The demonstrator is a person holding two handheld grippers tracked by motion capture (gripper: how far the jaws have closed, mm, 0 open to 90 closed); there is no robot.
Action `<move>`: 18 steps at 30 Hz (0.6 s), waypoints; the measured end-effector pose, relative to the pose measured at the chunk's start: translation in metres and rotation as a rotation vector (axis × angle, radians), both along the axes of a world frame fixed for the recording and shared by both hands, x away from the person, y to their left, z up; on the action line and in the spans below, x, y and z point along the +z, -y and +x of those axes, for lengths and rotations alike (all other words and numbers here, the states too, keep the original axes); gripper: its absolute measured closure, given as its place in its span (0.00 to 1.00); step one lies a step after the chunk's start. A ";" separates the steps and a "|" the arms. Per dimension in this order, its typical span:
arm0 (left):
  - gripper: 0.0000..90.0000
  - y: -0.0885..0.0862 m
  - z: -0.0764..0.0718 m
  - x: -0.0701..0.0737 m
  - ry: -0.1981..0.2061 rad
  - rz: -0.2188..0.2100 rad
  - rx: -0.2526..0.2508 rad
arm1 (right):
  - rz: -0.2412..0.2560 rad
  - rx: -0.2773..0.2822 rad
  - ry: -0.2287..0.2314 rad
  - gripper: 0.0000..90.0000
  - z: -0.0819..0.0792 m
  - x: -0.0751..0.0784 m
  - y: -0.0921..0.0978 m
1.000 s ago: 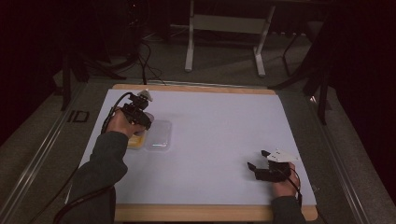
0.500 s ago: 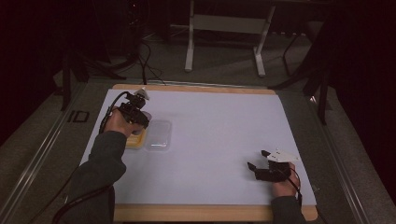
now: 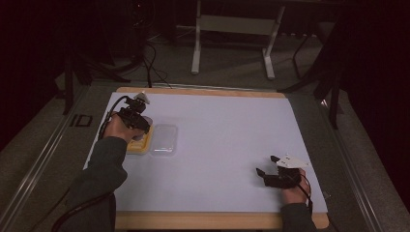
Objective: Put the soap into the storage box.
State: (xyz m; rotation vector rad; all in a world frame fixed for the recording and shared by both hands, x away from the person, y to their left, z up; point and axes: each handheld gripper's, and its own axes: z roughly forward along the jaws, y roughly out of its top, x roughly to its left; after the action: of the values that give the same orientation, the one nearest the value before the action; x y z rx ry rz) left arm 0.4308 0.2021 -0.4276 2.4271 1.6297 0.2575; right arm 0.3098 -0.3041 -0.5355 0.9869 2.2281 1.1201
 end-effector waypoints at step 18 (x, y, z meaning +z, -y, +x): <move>0.56 -0.012 0.000 -0.014 -0.010 -0.004 0.051 | 0.004 -0.002 0.002 0.23 0.000 0.000 0.000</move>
State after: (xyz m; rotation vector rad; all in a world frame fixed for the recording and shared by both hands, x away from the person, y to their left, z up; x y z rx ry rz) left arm 0.4305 0.2141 -0.4419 2.3900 1.6962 0.2495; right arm 0.3094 -0.3043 -0.5354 0.9892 2.2234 1.1242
